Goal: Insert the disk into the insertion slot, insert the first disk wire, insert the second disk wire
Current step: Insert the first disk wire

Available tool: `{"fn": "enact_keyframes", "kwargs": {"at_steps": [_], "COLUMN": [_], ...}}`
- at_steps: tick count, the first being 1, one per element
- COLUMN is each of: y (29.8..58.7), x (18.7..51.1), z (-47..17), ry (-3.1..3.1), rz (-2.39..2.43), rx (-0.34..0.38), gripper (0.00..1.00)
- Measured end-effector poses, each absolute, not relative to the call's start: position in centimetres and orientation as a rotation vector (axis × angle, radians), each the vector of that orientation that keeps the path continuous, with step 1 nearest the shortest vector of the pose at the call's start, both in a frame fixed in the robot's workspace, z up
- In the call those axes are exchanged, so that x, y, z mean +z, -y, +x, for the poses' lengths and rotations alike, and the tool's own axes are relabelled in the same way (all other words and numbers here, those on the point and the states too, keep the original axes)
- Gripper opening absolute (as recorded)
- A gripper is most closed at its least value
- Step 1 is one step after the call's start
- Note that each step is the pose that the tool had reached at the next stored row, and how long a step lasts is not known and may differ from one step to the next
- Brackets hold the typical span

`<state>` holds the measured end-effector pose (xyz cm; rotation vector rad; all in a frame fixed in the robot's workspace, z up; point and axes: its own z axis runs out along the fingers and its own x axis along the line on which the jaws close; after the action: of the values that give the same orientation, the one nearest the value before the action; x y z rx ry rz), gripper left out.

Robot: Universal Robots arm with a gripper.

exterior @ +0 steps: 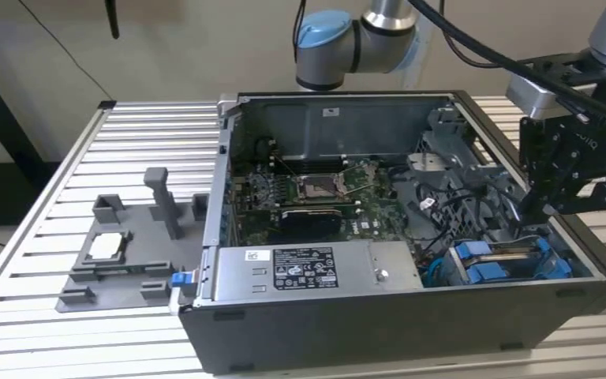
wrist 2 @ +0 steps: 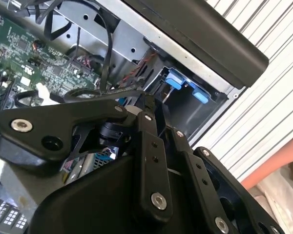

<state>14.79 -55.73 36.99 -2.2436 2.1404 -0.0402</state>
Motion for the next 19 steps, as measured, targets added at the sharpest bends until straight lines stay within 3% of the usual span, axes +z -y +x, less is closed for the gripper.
{"fn": "enact_keyframes", "kwargs": {"at_steps": [19], "y": [56.4], "x": [34.9], "z": [16.0], "ry": [-2.168], "rz": [-2.267], "rx": [0.033], "gripper": [0.19]}}
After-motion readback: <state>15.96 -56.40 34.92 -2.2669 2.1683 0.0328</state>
